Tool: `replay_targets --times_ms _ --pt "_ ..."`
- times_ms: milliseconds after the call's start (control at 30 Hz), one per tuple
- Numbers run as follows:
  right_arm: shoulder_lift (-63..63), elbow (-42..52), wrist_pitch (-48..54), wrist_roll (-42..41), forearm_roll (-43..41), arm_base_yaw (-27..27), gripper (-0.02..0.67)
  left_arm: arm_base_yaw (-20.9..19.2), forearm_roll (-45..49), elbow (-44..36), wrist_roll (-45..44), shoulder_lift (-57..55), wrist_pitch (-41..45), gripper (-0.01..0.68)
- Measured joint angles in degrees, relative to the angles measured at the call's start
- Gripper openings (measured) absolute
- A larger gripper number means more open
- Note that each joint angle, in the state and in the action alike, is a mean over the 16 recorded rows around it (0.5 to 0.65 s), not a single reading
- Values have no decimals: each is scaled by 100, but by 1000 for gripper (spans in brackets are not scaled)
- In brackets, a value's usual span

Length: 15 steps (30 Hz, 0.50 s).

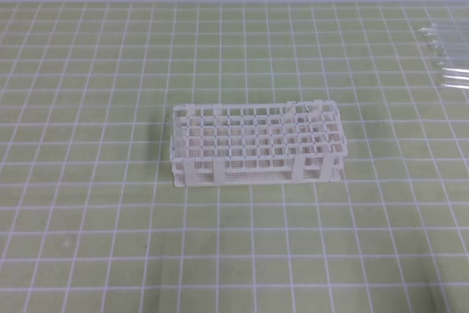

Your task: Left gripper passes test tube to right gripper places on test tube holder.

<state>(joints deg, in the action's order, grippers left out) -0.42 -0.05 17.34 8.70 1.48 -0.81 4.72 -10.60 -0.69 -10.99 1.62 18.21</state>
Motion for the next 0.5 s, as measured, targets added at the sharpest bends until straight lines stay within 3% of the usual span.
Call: replay_targets --times_ms 500 --pt "0 0 0 0 0 0 -2 1 7 -7 -1 15 -10 0"
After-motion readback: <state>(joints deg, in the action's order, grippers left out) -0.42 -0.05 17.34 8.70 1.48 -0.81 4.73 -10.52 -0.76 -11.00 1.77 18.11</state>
